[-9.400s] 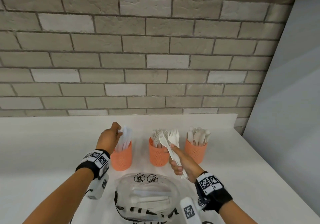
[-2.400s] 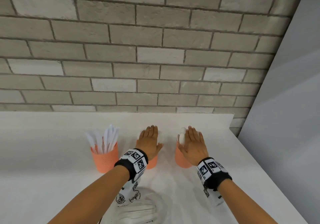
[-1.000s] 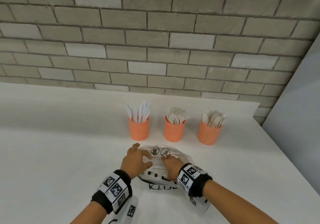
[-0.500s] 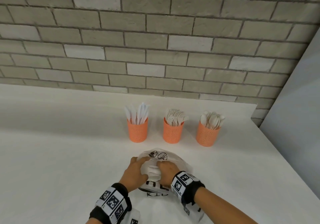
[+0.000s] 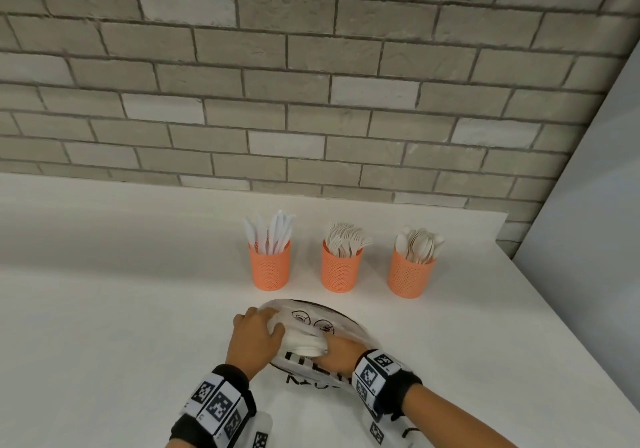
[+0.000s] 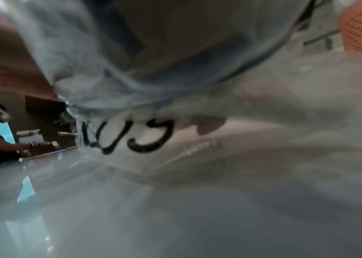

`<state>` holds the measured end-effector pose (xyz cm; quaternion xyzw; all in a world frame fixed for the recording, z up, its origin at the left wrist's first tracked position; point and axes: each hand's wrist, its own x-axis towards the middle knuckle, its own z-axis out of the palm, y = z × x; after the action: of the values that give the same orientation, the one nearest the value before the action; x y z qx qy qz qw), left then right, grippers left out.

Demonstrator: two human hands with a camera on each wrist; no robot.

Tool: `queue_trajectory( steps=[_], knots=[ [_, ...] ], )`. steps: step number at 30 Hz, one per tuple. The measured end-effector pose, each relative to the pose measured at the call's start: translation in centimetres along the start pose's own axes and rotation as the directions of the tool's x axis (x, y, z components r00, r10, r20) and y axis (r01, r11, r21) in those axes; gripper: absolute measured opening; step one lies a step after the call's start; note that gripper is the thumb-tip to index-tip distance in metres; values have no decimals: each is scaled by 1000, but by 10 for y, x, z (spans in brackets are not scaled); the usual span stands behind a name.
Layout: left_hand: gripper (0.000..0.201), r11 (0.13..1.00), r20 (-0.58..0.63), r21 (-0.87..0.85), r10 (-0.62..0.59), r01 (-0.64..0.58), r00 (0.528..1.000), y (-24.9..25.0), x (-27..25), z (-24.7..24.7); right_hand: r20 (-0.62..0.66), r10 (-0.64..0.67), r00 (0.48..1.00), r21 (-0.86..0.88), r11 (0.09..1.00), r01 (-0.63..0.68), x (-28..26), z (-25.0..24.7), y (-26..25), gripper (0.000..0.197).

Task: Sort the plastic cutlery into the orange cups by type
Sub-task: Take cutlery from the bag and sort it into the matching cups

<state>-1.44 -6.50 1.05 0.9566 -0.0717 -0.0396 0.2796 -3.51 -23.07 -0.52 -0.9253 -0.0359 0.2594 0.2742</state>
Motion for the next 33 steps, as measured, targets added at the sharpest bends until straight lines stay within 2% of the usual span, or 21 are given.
queue_trajectory(
  steps=[1,3,6,8,11,15,19,21,25,29,33],
  knots=[
    [35,998,-15,-53,39,-40,999,-1,2,-3,-17,-29,999,12,999,30,-4,0,0,23],
    [24,979,-58,-171,101,-110,993,-5,4,-7,-47,-75,996,38,996,77,-6,1,0,29],
    [38,964,-94,-174,186,-200,978,-11,4,-10,-60,-107,992,48,993,110,-4,2,4,36],
    [45,962,-148,-169,189,-213,971,-12,2,-8,-81,-99,992,53,993,104,-2,3,5,36],
    [37,967,-211,-170,153,-191,965,-13,-1,-6,-90,-109,990,59,992,115,-3,0,6,36],
    [29,976,-173,-153,125,-152,977,-12,1,-3,-151,-191,970,118,971,210,-6,-10,4,29],
    [41,970,-69,-179,157,-167,985,-10,0,-1,-205,-174,963,204,955,216,-7,-12,5,15],
    [45,962,-72,-223,145,-158,987,-9,1,-1,-276,-166,947,246,940,237,-7,-12,5,19],
    [41,961,-165,-236,104,-142,981,-4,4,-1,-364,-205,909,420,835,356,-17,-26,-9,25],
    [40,973,-126,-172,131,-151,983,1,0,8,-484,-196,853,554,686,472,-30,-57,-25,22],
    [27,986,-125,-99,120,-133,985,4,-2,10,-572,-108,813,678,496,543,-38,-87,-28,15]
  ],
)
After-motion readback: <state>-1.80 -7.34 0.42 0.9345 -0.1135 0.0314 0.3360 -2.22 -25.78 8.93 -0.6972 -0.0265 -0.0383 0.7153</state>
